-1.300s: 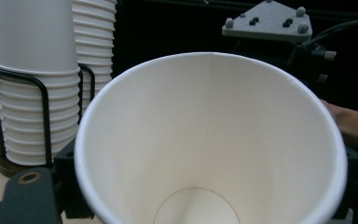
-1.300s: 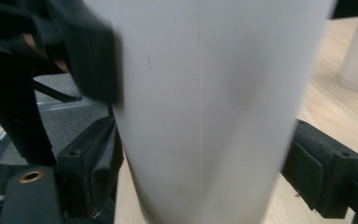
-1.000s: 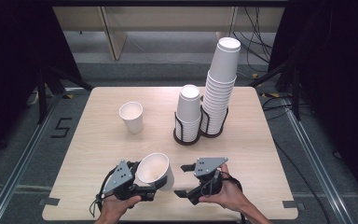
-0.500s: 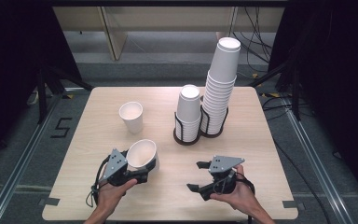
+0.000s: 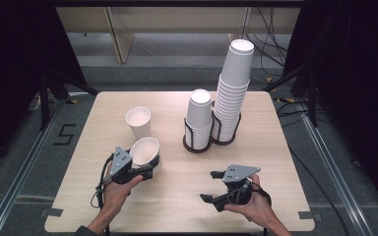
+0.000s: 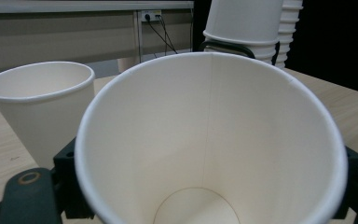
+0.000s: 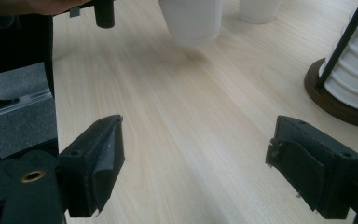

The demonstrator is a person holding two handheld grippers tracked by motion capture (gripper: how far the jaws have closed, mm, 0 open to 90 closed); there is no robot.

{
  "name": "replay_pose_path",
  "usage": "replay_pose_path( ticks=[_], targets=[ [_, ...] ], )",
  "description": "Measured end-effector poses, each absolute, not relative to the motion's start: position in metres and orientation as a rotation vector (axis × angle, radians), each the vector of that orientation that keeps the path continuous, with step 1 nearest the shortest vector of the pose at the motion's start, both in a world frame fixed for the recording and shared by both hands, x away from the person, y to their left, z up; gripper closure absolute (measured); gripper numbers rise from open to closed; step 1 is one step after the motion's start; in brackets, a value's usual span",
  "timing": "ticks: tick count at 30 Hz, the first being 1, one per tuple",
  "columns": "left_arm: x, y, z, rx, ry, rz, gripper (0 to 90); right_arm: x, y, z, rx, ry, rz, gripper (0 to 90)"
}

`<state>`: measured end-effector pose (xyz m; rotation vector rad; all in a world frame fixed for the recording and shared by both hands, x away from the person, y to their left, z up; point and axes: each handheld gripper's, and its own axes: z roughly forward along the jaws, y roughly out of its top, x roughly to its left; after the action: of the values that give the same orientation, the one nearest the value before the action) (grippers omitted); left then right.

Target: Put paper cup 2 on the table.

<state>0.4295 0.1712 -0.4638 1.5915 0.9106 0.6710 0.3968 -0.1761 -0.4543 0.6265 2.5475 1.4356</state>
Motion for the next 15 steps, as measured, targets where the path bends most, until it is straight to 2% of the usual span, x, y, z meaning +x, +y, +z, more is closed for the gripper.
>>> replay_pose_path(
  ticks=[15],
  targets=[
    [0.447,0.197,-0.471,1.583,1.021,0.725,15.9,0.398,-0.179,-0.456,0.630,2.548,1.423,18.0]
  ],
)
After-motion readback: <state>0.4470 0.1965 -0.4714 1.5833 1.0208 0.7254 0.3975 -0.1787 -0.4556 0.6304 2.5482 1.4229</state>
